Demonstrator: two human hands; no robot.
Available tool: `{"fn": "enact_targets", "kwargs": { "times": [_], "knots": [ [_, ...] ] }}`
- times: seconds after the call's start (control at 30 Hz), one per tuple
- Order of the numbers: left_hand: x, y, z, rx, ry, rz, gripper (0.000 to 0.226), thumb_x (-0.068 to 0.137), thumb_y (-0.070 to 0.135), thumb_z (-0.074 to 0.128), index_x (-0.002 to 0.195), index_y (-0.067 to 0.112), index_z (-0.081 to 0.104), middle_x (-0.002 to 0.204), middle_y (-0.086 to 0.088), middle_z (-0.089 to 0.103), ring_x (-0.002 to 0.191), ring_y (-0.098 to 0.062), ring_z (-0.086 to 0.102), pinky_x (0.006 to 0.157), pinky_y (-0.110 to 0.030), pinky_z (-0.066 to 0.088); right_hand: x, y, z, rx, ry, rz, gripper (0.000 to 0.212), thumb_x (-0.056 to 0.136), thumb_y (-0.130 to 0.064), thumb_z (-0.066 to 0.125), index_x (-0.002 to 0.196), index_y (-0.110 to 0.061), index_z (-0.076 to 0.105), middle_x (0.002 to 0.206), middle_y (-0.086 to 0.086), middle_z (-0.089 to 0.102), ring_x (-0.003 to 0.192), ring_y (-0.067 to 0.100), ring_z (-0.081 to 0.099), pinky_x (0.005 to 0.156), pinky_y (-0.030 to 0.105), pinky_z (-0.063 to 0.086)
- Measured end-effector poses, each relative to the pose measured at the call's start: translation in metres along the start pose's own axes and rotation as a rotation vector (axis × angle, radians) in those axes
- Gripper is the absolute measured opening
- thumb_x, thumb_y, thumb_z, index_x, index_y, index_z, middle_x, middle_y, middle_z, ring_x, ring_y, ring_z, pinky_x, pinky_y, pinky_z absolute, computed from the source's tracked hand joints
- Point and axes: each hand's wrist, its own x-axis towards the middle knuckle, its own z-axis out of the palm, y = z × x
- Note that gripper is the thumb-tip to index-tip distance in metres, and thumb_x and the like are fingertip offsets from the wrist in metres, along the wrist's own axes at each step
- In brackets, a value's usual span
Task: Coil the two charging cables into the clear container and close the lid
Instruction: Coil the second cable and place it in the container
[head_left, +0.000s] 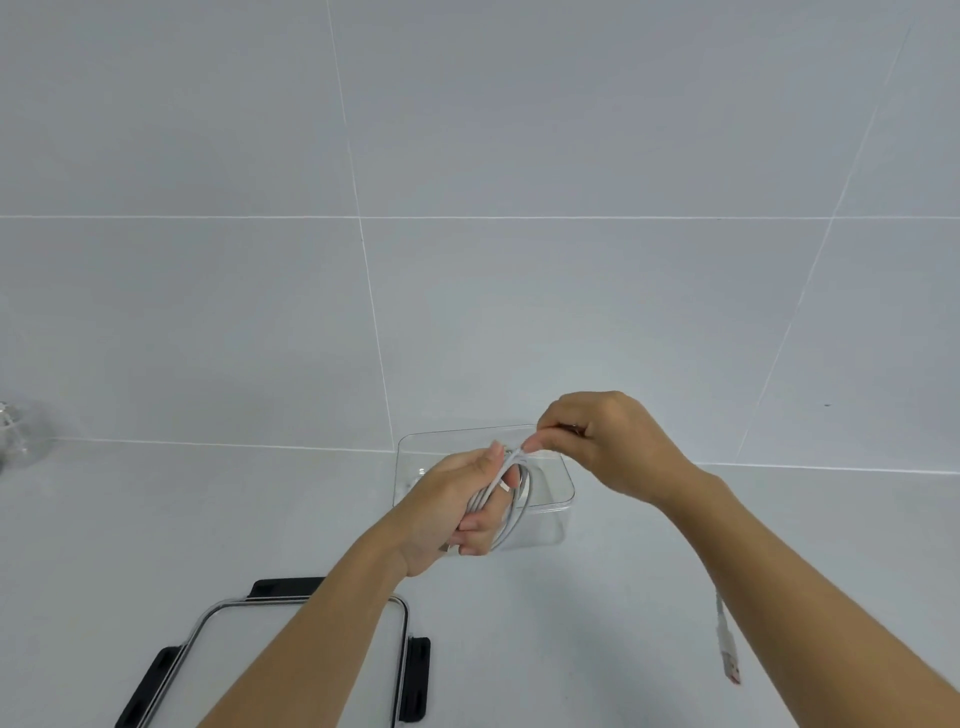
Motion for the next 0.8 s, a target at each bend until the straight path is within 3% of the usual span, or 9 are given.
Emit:
{"fn": "enact_targets", "kwargs": {
  "times": [0.27,0.43,0.63,0.8],
  "knots": [
    [-0.010,0.000,-0.007,-0.134,0.052,0.003,0.038,0.087,0.046,0.047,0.070,0.012,0.041,0.037,0.007,0.023,0.029,-0.007,0.016,0.039,-0.017,0.021,-0.006,0.042,-0.002,-0.006,0.156,0.244,0.023,0.090,-0.034,0.055,0.087,-0.016,0.069,0.080,0.004,0.066,0.076,0.024,0.057,0.070,0.041,0.048],
    [-0.009,-0.002,-0.005,-0.180,0.060,0.010,0.036,0.081,0.045,0.052,0.064,0.015,0.042,0.036,0.008,0.022,0.029,-0.007,0.015,0.037,-0.017,0.022,-0.015,0.055,0.013,-0.074,0.133,0.320,0.027,0.094,-0.036,0.048,0.096,-0.017,0.067,0.084,0.004,0.064,0.080,0.023,0.056,0.070,0.036,0.044],
    [-0.006,-0.001,-0.003,-0.277,0.148,0.058,0.032,0.083,0.040,0.048,0.065,0.014,0.042,0.035,0.007,0.022,0.027,-0.007,0.016,0.036,-0.016,0.023,-0.032,0.067,0.037,-0.228,-0.049,0.377,0.030,0.099,-0.040,0.034,0.102,-0.024,0.059,0.090,0.003,0.064,0.085,0.027,0.057,0.072,0.033,0.043],
    [-0.002,-0.005,-0.005,-0.473,0.260,0.098,0.030,0.084,0.038,0.047,0.069,0.013,0.046,0.034,0.007,0.024,0.025,-0.006,0.019,0.031,-0.016,0.025,-0.044,0.054,0.063,-0.512,-0.309,0.272,0.028,0.100,-0.021,0.030,0.124,-0.029,0.043,0.106,0.005,0.064,0.090,0.032,0.062,0.066,0.032,0.035]
  ]
}}
